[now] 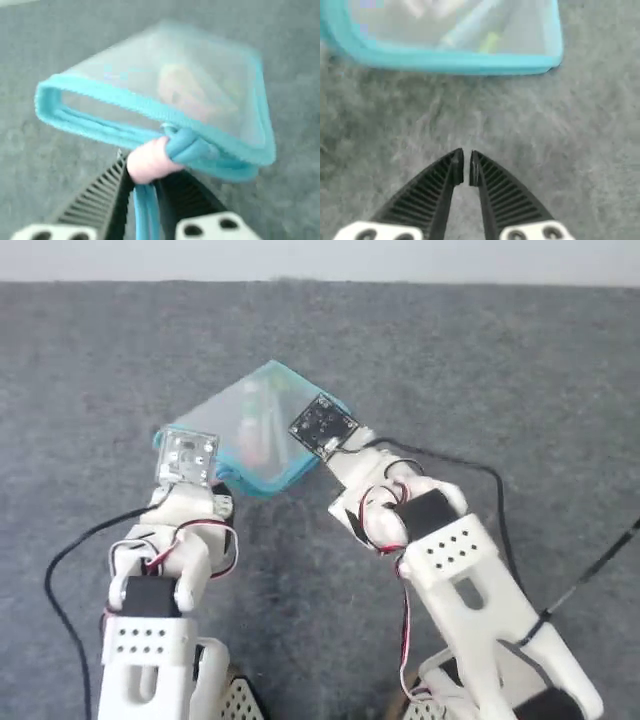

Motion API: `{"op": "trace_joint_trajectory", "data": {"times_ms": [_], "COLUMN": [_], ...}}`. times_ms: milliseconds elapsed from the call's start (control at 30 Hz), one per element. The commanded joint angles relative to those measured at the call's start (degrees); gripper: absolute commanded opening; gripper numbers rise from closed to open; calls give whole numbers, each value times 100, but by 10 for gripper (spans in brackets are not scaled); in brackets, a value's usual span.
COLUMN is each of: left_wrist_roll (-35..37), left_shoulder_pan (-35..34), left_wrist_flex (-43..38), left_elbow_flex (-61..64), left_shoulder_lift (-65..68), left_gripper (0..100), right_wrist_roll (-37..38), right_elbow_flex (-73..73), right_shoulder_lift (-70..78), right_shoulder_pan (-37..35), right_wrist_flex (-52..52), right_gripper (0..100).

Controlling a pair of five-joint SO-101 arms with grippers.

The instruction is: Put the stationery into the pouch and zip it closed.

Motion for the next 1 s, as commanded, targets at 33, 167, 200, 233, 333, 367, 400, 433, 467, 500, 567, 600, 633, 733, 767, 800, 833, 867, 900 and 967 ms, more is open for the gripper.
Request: {"op": "trace_joint_trajectory", "data": {"times_ms": [33, 167, 200, 233, 333, 367, 400, 433, 467, 500, 567, 600, 633, 733, 767, 800, 833, 867, 900, 967], "left_wrist_roll": [-62, -141, -141, -149, -167, -176, -220, -229, -229, -229, -229, -229, -229, -229, -229, -229, -229, -229, -229, -229], "left_shoulder_pan": [-44, 352, 396, 413, 413, 413, 413, 413, 413, 413, 422, 422, 422, 413, 413, 413, 413, 413, 413, 404], "left_wrist_flex": [-176, -141, -141, -132, -132, -114, -35, 53, 114, 141, 114, 114, 132, 141, 149, 149, 149, 149, 149, 149], "left_elbow_flex": [-215, -207, -215, -224, -242, -277, -330, -400, -453, -479, -479, -488, -488, -505, -505, -505, -505, -514, -514, -514], "left_shoulder_lift": [-62, -62, -62, -62, -62, -53, -53, -53, -53, -53, -53, -53, -53, -53, -53, -53, -53, -53, -53, -53], "left_gripper": [9, 9, 9, 9, 9, 9, 9, 9, 9, 9, 9, 9, 9, 9, 9, 9, 9, 9, 9, 9], "right_wrist_roll": [44, 62, 44, 62, 79, 79, 88, 88, 97, 97, 97, 97, 97, 97, 97, 97, 97, 97, 97, 97], "right_elbow_flex": [-79, -70, -44, 35, 352, 501, 624, 738, 844, 914, 958, 958, 958, 967, 967, 976, 976, 976, 985, 985], "right_shoulder_lift": [-189, -224, -224, -233, -338, -391, -400, -400, -400, -400, -400, -400, -391, -382, -382, -382, -382, -374, -365, -189], "right_shoulder_pan": [295, -295, -532, -752, -1226, -1332, -1420, -1481, -1534, -1552, -1552, -1552, -1552, -1552, -1552, -1543, -1534, -1534, -1525, -1525], "right_wrist_flex": [4, -40, -92, -224, -963, -1235, -1446, -1613, -1745, -1851, -2000, -2079, -2185, -2448, -2527, -2615, -2712, -2826, -2949, -3178], "right_gripper": [8, 37, 69, 107, 206, 225, 237, 242, 244, 245, 245, 245, 245, 243, 242, 242, 242, 241, 241, 241]}}
